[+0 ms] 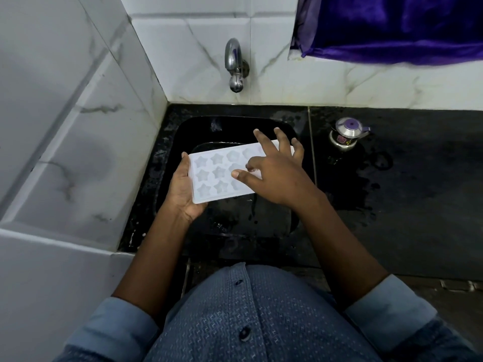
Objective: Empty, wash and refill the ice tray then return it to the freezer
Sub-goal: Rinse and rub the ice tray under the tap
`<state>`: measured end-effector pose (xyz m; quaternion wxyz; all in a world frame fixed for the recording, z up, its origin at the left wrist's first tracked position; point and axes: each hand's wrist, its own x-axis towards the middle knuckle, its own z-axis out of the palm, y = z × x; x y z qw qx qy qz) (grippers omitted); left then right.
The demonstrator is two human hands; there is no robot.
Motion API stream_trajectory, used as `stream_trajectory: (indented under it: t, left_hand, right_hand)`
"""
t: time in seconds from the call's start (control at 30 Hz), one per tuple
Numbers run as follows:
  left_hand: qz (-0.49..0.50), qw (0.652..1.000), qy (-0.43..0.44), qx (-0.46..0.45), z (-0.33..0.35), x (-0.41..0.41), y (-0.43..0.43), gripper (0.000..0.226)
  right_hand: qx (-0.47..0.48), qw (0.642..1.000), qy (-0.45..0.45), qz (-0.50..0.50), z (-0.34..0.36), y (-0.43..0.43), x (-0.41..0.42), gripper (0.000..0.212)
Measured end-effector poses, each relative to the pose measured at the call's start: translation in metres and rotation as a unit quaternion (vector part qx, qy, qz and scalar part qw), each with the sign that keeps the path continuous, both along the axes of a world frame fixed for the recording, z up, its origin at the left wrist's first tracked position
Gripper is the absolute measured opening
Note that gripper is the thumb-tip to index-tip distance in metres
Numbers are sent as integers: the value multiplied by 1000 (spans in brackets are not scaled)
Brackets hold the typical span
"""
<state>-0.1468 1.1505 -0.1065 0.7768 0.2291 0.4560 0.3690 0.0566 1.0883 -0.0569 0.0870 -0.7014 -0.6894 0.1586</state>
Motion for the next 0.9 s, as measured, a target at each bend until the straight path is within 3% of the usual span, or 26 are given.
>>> stream_trajectory:
  t: [0.9]
  left_hand:
    - [7, 1000, -16, 18, 6, 7, 6, 75]
  right_hand:
    - [9, 1000, 22, 6, 0, 7, 8, 65]
